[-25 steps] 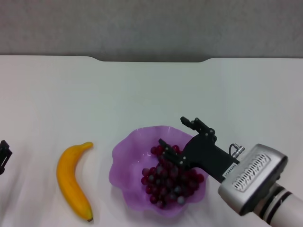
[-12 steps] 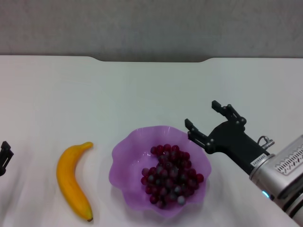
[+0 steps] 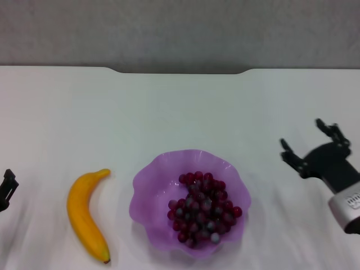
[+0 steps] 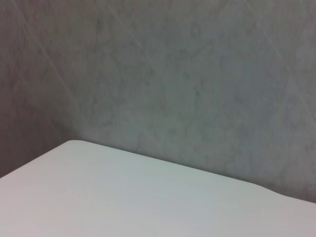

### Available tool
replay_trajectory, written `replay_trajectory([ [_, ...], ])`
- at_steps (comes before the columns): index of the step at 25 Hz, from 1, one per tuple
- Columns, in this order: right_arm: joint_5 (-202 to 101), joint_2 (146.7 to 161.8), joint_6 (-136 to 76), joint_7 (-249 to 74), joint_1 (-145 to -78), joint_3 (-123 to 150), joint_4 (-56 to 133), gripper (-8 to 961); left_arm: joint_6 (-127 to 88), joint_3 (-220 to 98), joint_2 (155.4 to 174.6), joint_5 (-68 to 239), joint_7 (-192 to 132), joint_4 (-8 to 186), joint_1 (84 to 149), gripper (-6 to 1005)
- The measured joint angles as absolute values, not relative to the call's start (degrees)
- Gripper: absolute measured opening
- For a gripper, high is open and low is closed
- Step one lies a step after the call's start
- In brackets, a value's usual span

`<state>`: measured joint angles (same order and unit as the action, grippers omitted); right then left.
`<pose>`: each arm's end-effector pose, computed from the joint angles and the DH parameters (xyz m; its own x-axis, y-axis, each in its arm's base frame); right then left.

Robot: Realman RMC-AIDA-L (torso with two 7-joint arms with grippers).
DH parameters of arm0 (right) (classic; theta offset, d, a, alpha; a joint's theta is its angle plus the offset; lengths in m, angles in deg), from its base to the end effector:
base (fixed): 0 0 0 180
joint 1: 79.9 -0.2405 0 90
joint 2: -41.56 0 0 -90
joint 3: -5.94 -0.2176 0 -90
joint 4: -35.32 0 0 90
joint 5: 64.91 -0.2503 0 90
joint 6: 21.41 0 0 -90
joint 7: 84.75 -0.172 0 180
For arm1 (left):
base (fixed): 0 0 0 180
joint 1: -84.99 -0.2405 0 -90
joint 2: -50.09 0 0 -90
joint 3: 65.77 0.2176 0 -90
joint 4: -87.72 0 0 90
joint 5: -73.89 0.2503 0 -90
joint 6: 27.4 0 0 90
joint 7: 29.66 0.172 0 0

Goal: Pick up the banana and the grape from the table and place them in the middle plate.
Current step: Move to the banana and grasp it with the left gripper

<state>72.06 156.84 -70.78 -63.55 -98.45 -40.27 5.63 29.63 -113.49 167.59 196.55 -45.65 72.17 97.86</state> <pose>0.2885 0.3616 -0.0727 0.9365 0.0149 -0.3503 -0.3282 -0.3144 -0.8907 -0.4007 0.3023 -0.0234 0.4972 0.1657 0.8516 0.8429 0.1404 -0.5194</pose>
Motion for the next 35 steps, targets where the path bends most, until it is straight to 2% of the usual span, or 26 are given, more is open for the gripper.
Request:
replay_trajectory([
  [11,68.3,156.95,-70.9,-68.8,-98.7,-41.6,13.6,880,29.6,-111.5,167.70,196.6,-46.0,71.4,98.4,893],
  [18,66.3,156.85,-63.3,-70.6,-99.3,-42.1,13.4,880,28.0,-109.3,167.44,196.6,-46.2,71.0,98.8,893],
  [24,64.4,156.80,-54.7,-70.7,-102.3,-42.2,12.3,880,26.5,-109.2,167.35,196.6,-46.0,70.7,99.4,894],
  [35,65.2,156.78,-56.4,-68.9,-102.8,-41.5,12.1,880,27.0,-109.0,167.22,196.6,-45.3,69.4,99.3,893],
])
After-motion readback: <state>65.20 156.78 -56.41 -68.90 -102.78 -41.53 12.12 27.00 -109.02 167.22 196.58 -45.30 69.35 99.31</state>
